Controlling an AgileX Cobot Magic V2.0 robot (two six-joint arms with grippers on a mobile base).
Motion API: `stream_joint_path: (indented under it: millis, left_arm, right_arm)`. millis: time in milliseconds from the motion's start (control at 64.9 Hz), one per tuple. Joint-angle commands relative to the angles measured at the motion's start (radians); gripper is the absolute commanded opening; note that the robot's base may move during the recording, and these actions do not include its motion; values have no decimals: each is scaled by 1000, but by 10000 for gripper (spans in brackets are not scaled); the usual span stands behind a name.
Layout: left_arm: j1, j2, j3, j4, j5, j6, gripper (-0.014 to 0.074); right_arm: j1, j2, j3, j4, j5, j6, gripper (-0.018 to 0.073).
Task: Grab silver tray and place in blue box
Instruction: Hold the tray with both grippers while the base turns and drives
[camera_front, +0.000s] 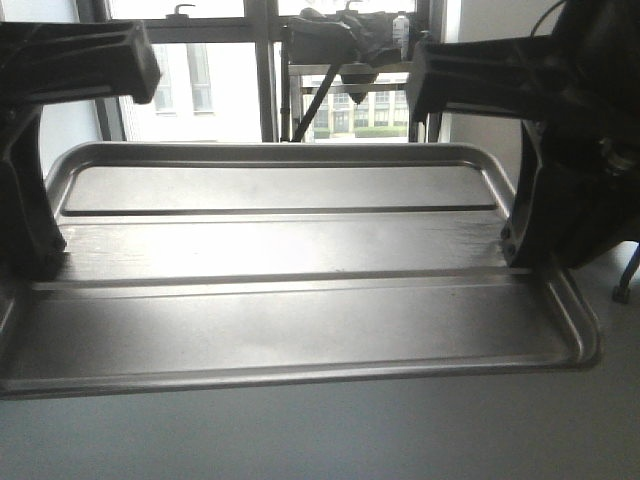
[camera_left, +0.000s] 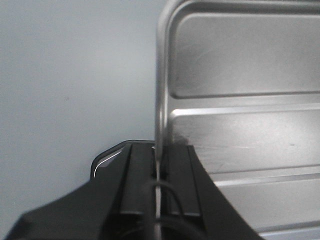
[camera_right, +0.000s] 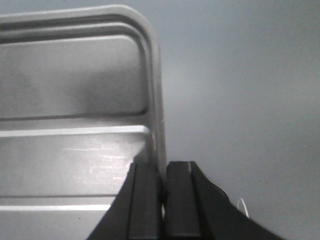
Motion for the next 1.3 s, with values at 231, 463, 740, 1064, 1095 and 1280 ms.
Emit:
stream_joint_path:
  millis: [231, 463, 740, 1064, 1095, 1280]
  left_arm:
    - [-6, -28, -22, 38, 37, -11, -15]
    - [-6, -28, -22, 40, 39, -11, -15]
    - [-6, -28, -22, 40, 39, -11, -15]
    - [-6, -28, -22, 40, 39, -11, -15]
    - [-6, -28, -22, 40, 39, -11, -15]
    - [-6, -28, -22, 40, 39, -11, -15]
  right_arm:
    - [-5, -29, -23, -63, 20, 2, 59]
    - [-5, -29, -23, -63, 20, 2, 59]
    - [-5, -29, -23, -63, 20, 2, 59]
    - [-5, -29, -23, -63, 20, 2, 59]
    - [-5, -29, -23, -63, 20, 2, 59]
    - [-5, -29, -23, -63, 20, 2, 59]
